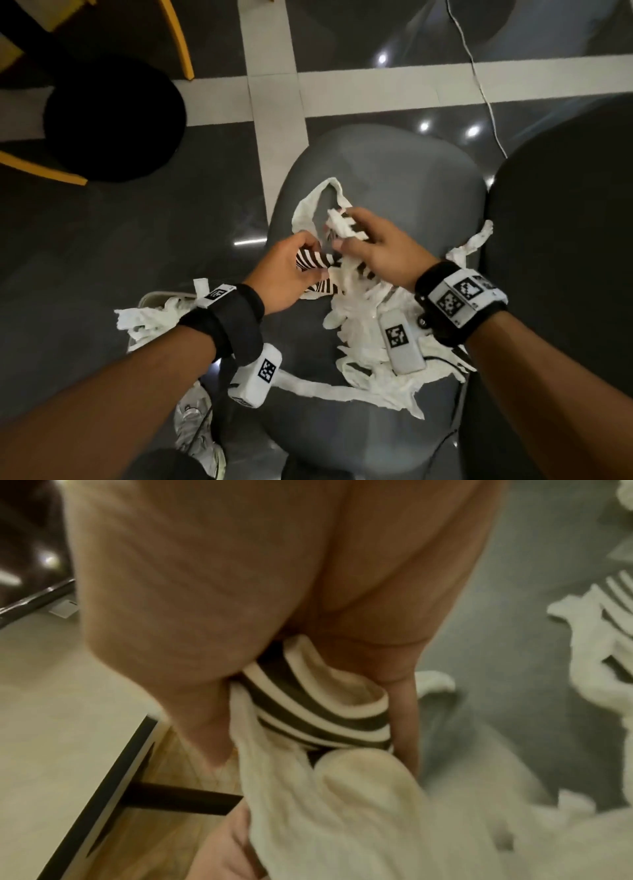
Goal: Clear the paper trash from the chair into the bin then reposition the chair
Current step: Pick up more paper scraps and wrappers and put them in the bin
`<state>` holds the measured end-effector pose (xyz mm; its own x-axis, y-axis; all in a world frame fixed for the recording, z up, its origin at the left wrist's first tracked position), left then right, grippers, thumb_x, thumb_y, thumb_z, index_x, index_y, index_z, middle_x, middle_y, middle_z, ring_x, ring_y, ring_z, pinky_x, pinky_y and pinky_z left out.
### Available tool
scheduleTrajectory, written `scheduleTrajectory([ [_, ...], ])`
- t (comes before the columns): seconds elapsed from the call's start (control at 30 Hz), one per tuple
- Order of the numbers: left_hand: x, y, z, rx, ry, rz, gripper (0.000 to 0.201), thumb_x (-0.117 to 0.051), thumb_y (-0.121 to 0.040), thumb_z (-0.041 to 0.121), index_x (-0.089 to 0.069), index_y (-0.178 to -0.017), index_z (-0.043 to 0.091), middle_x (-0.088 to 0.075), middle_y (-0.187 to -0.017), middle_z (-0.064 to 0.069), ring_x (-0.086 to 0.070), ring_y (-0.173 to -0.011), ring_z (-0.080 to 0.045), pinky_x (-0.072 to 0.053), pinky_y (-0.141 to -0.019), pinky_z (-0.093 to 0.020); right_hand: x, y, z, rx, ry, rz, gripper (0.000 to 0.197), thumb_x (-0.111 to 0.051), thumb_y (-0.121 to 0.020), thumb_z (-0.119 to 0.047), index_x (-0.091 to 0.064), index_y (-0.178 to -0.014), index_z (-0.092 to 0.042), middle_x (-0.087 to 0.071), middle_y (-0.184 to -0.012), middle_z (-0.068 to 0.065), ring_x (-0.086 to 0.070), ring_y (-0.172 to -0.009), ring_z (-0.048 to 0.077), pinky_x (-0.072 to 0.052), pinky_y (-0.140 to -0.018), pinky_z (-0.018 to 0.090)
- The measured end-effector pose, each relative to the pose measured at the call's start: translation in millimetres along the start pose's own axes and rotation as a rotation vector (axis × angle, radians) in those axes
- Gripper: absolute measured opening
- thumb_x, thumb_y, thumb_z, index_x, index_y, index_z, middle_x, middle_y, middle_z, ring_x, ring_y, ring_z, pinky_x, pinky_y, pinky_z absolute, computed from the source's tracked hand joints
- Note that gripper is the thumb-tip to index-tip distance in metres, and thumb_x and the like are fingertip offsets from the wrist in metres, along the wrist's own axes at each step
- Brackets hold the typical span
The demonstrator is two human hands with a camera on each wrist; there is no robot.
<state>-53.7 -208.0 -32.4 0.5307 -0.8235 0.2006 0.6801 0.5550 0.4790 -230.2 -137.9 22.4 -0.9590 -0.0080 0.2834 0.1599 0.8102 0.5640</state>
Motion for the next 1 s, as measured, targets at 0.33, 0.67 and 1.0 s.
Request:
scheduleTrajectory([
  [0.33,112.8,96.7,-110.1,0.052,0.227,0.224,0.048,-0.085,-0.064,0.030,-0.054,-0.100,0.035,-0.067,-0.100,0.007,-0.067,-0.096,-0.011,-0.058,-0.088,-0.042,-200.5,-23.8,-29.9,-0.036,0.338,-0.184,0.021,-0.066,-0.089,-0.022,-0.061,-0.108,-0.031,-0.072,-0.095,-0.007,-0.067,-0.085,0.012,-0.055,-0.080,0.034],
  [0.67,218.0,170.8,-331.8,0.429,-0.024,0.521,0.037,-0.063,-0.089,0.012,-0.053,-0.124,0.018,-0.059,-0.129,-0.003,-0.057,-0.120,-0.020,-0.044,-0.097,-0.029,-404.9,-95.2,-0.9,-0.155,0.280,-0.089,0.037,-0.062,-0.093,-0.021,-0.056,-0.130,-0.025,-0.071,-0.120,0.001,-0.067,-0.111,0.022,-0.053,-0.097,0.037],
  [1.0,152.1,176.4,-479.9,0.566,0.099,0.390,0.010,-0.057,-0.097,0.025,-0.052,-0.101,0.017,-0.067,-0.097,-0.006,-0.068,-0.090,-0.026,-0.054,-0.070,-0.032,-494.1,-153.1,108.1,-0.086,0.707,-0.134,0.057,-0.068,-0.087,-0.026,-0.043,-0.139,-0.025,-0.025,-0.152,0.011,-0.050,-0.128,0.036,-0.046,-0.110,0.047],
])
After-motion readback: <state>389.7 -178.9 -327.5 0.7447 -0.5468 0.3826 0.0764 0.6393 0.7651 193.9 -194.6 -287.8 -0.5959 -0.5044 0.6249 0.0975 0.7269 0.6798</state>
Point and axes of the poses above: each hand's wrist, its own y-axis away from the middle knuckle, its own x-axis out of the back of the hand, z = x × y, the point moved 1 cm from there along -y, towards the middle knuckle
